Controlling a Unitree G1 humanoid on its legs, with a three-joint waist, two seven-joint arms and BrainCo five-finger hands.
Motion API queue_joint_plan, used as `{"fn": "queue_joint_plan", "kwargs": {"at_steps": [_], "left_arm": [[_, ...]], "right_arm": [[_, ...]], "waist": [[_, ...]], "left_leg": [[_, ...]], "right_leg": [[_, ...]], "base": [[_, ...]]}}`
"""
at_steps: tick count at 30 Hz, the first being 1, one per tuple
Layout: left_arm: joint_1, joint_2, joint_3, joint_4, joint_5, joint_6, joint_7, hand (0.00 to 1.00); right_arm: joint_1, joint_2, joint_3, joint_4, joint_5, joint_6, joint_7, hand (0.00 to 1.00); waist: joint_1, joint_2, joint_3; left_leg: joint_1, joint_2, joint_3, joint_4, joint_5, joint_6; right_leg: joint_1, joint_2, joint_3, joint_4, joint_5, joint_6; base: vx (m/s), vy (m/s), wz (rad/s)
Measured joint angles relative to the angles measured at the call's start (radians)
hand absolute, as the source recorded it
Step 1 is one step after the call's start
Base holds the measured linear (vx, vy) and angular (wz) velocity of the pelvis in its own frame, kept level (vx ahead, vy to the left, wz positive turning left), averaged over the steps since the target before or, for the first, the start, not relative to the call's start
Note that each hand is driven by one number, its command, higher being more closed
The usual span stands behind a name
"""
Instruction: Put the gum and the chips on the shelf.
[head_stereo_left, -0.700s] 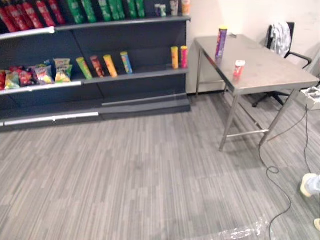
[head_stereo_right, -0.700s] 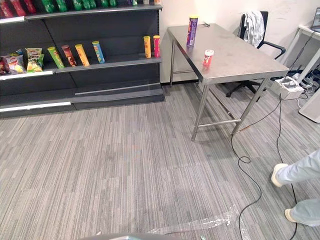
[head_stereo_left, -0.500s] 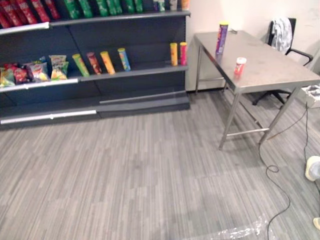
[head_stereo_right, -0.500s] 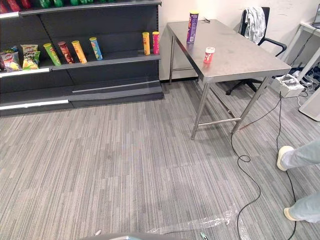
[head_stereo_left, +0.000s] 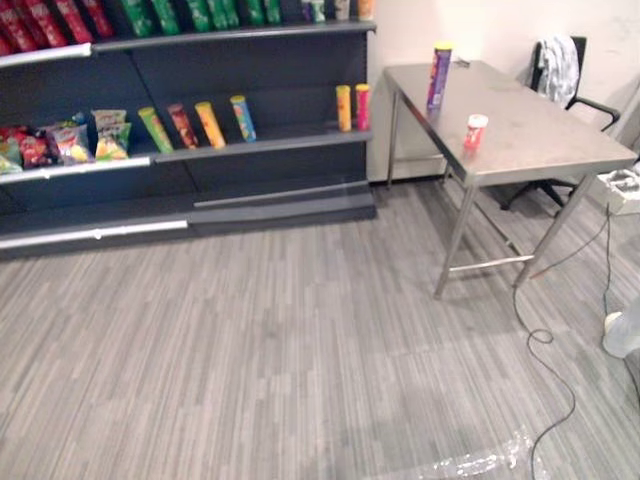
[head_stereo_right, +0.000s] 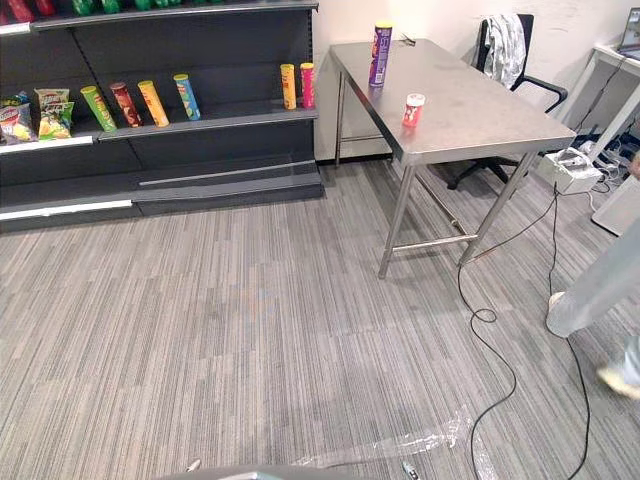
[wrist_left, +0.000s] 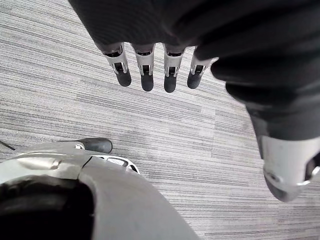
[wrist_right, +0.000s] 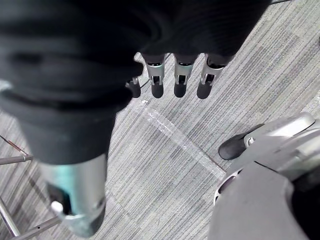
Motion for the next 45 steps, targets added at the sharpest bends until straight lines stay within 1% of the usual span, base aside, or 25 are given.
{"fn": "queue_joint_plan", "kwargs": {"at_steps": [8, 13, 17, 20, 21, 22, 23, 24, 26, 27, 29, 30, 31, 33, 34, 35, 37, 38, 39, 40, 41, 42, 43, 44, 45], "left_arm": [[0.0, 0.002, 0.001, 0.0, 0.0, 0.0, -0.001, 0.0], [0.0, 0.005, 0.001, -0.006, 0.0, -0.006, 0.01, 0.0], [-0.003, 0.005, 0.0, -0.008, 0.0, -0.007, 0.018, 0.0], [-0.012, 0.005, 0.0, -0.008, 0.0, -0.006, 0.017, 0.0], [-0.015, 0.007, 0.001, -0.008, -0.004, -0.006, 0.017, 0.0], [-0.029, 0.014, 0.001, -0.006, -0.007, -0.006, 0.017, 0.0], [-0.037, 0.018, 0.002, -0.005, -0.007, -0.005, 0.018, 0.0], [-0.047, 0.024, 0.002, -0.004, -0.008, -0.005, 0.018, 0.0], [-0.057, 0.038, 0.003, -0.009, -0.009, -0.006, 0.017, 0.0], [-0.059, 0.034, 0.017, -0.016, -0.01, -0.005, 0.017, 0.0], [-0.058, 0.018, 0.037, -0.016, -0.013, -0.004, 0.021, 0.0], [-0.058, 0.018, 0.037, -0.016, -0.034, -0.004, 0.023, 0.0], [-0.059, 0.018, 0.036, -0.016, -0.04, -0.004, 0.023, 0.0], [-0.065, 0.017, 0.019, -0.016, -0.047, -0.005, 0.019, 0.0], [-0.068, 0.02, 0.009, -0.016, -0.048, -0.006, 0.016, 0.0], [-0.072, 0.023, -0.004, -0.017, -0.05, -0.006, 0.017, 0.0], [-0.072, 0.023, -0.009, -0.016, -0.071, -0.008, 0.022, 0.0], [-0.072, 0.023, -0.01, -0.016, -0.074, -0.007, 0.023, 0.0], [-0.073, 0.023, -0.012, -0.016, -0.085, -0.008, 0.025, 0.0], [-0.072, 0.024, -0.014, -0.016, -0.087, -0.007, 0.024, 0.0], [-0.07, 0.035, -0.014, -0.016, -0.087, -0.009, 0.023, 0.0], [-0.072, 0.049, -0.01, -0.017, -0.088, -0.016, 0.027, 0.0], [-0.074, 0.053, -0.013, -0.017, -0.097, -0.021, 0.027, 0.0], [-0.078, 0.054, -0.017, -0.016, -0.098, -0.02, 0.027, 0.0], [-0.082, 0.054, -0.021, -0.016, -0.109, -0.021, 0.025, 0.0]], "right_arm": [[0.0, 0.001, 0.01, -0.002, -0.002, -0.002, -0.002, 0.0], [0.004, 0.003, 0.05, -0.012, -0.03, -0.03, -0.042, 0.0], [0.007, 0.002, 0.078, -0.041, -0.044, -0.033, -0.04, 0.0], [0.001, 0.0, 0.077, -0.046, -0.002, -0.033, -0.009, 0.0], [0.001, -0.001, 0.076, -0.046, 0.011, -0.033, -0.003, 0.0], [-0.005, 0.003, 0.076, -0.046, 0.026, -0.033, 0.0, 0.0], [-0.011, 0.005, 0.077, -0.046, 0.037, -0.033, 0.001, 0.0], [-0.023, 0.01, 0.079, -0.046, 0.045, -0.034, 0.002, 0.0], [-0.027, 0.016, 0.087, -0.044, 0.051, -0.034, 0.007, 0.0], [-0.016, 0.016, 0.088, -0.042, 0.055, -0.034, 0.013, 0.0], [-0.008, 0.011, 0.088, -0.042, 0.077, -0.035, 0.019, 0.0], [-0.011, 0.011, 0.094, -0.043, 0.082, -0.035, 0.019, 0.0], [-0.014, 0.009, 0.096, -0.044, 0.082, -0.035, 0.018, 0.0], [-0.04, 0.005, 0.096, -0.044, 0.082, -0.035, 0.014, 0.0], [-0.054, 0.006, 0.096, -0.044, 0.083, -0.035, 0.01, 0.0], [-0.066, 0.006, 0.098, -0.044, 0.084, -0.036, 0.0, 0.0], [-0.087, -0.001, 0.118, -0.045, 0.086, -0.041, -0.01, 0.0], [-0.088, -0.002, 0.121, -0.044, 0.085, -0.042, -0.011, 0.0], [-0.095, -0.009, 0.132, -0.042, 0.085, -0.046, -0.015, 0.0], [-0.104, -0.012, 0.146, -0.035, 0.084, -0.048, -0.017, 0.0], [-0.109, -0.005, 0.154, -0.034, 0.083, -0.049, -0.017, 0.0], [-0.117, 0.011, 0.155, -0.03, 0.082, -0.05, -0.012, 0.0], [-0.122, 0.021, 0.154, -0.027, 0.082, -0.055, -0.008, 0.0], [-0.123, 0.023, 0.154, -0.027, 0.082, -0.056, -0.006, 0.0], [-0.125, 0.024, 0.147, -0.023, 0.082, -0.055, -0.004, 0.0]], "waist": [[0.003, -0.006, 0.004], [0.013, -0.015, 0.012], [0.016, -0.015, 0.022], [0.015, -0.014, 0.043], [0.015, -0.016, 0.046], [0.016, -0.026, 0.061], [0.016, -0.022, 0.071], [0.014, -0.033, 0.096], [0.01, -0.055, 0.13], [0.016, -0.056, 0.139], [0.02, -0.045, 0.169], [0.019, -0.038, 0.172], [0.019, -0.036, 0.173], [0.017, -0.036, 0.182], [0.019, -0.042, 0.186], [0.019, -0.042, 0.186], [0.018, -0.039, 0.187], [0.018, -0.037, 0.187], [0.02, -0.029, 0.192], [0.02, -0.036, 0.192], [0.026, -0.053, 0.19], [0.025, -0.082, 0.172], [0.024, -0.089, 0.163], [0.024, -0.088, 0.162], [0.033, -0.087, 0.161]], "left_leg": [[0.001, 0.002, 0.004, 0.0, -0.003, -0.004], [0.004, 0.003, 0.007, 0.001, -0.003, -0.004], [0.003, 0.004, 0.006, 0.005, -0.003, -0.004], [-0.019, 0.007, 0.001, 0.024, -0.008, -0.01], [-0.046, 0.011, 0.001, 0.047, -0.022, -0.016], [-0.092, 0.018, 0.0, 0.117, -0.048, -0.014], [-0.114, 0.024, 0.0, 0.163, -0.066, -0.015], [-0.165, 0.042, -0.002, 0.269, -0.106, -0.023], [-0.259, 0.078, -0.002, 0.479, -0.124, -0.034], [-0.332, 0.117, -0.005, 0.647, -0.121, -0.034], [-0.403, 0.172, -0.013, 0.846, -0.105, -0.027], [-0.443, 0.181, -0.035, 0.916, -0.118, -0.026], [-0.463, 0.179, -0.043, 0.923, -0.132, -0.028], [-0.53, 0.171, -0.045, 0.843, -0.141, -0.024], [-0.549, 0.161, -0.038, 0.728, -0.125, -0.017], [-0.559, 0.158, -0.041, 0.591, -0.082, -0.016], [-0.556, 0.161, -0.075, 0.363, 0.005, -0.032], [-0.554, 0.162, -0.08, 0.333, 0.018, -0.032], [-0.539, 0.171, -0.093, 0.255, 0.066, -0.04], [-0.529, 0.165, -0.08, 0.272, 0.14, -0.041], [-0.529, 0.148, -0.059, 0.308, 0.156, -0.028], [-0.573, 0.124, -0.041, 0.396, 0.087, 0.011], [-0.617, 0.111, -0.028, 0.481, 0.021, 0.033], [-0.63, 0.104, -0.023, 0.511, 0.002, 0.049], [-0.633, 0.095, 0.004, 0.556, -0.035, 0.092]], "right_leg": [[0.002, 0.003, 0.003, -0.006, 0.0, 0.0], [0.005, 0.003, 0.005, -0.005, 0.0, 0.0], [0.002, 0.003, 0.005, 0.006, -0.002, -0.002], [-0.044, -0.005, 0.0, 0.088, -0.046, -0.016], [-0.088, -0.011, -0.002, 0.149, -0.08, -0.02], [-0.137, -0.023, -0.002, 0.23, -0.122, -0.025], [-0.157, -0.029, -0.003, 0.27, -0.141, -0.029], [-0.188, -0.037, -0.009, 0.334, -0.18, -0.033], [-0.19, -0.044, -0.036, 0.368, -0.212, -0.052], [-0.181, -0.039, -0.048, 0.383, -0.221, -0.055], [-0.142, -0.028, -0.06, 0.415, -0.247, -0.061], [-0.129, -0.031, -0.064, 0.428, -0.262, -0.062], [-0.126, -0.036, -0.064, 0.429, -0.266, -0.062], [-0.119, -0.06, -0.063, 0.413, -0.271, -0.063], [-0.119, -0.082, -0.059, 0.41, -0.277, -0.052], [-0.119, -0.1, -0.05, 0.41, -0.291, -0.031], [-0.114, -0.12, -0.025, 0.409, -0.312, 0.005], [-0.112, -0.122, -0.021, 0.408, -0.316, 0.012], [-0.094, -0.127, 0.001, 0.393, -0.328, 0.036], [-0.07, -0.146, 0.013, 0.371, -0.333, 0.045], [-0.049, -0.171, 0.026, 0.332, -0.333, 0.045], [-0.031, -0.204, 0.03, 0.283, -0.302, 0.043], [-0.037, -0.229, 0.036, 0.268, -0.255, 0.064], [-0.041, -0.241, 0.042, 0.273, -0.232, 0.086], [-0.061, -0.267, 0.077, 0.316, -0.198, 0.114]], "base": [[-0.02, -0.035, -0.01], [-0.03, -0.03, -0.01], [-0.02, -0.013, 0.0], [-0.05, -0.024, 0.05], [-0.05, -0.052, 0.04], [-0.02, -0.056, 0.04], [-0.02, -0.082, 0.12], [-0.03, -0.108, 0.3], [-0.03, -0.134, 0.4], [0.01, -0.115, 0.26], [0.11, -0.052, 0.21], [0.15, 0.015, 0.14], [0.19, 0.08, 0.07], [0.16, 0.123, 0.01], [0.17, 0.169, -0.02], [0.25, 0.246, -0.1], [0.28, 0.269, -0.22], [0.27, 0.28, -0.33], [0.39, 0.4, -0.3], [0.47, 0.477, -0.44], [0.53, 0.466, -0.36], [0.51, 0.349, -0.31], [0.52, 0.352, -0.11], [0.52, 0.378, -0.12], [0.49, 0.4, -0.17]]}}
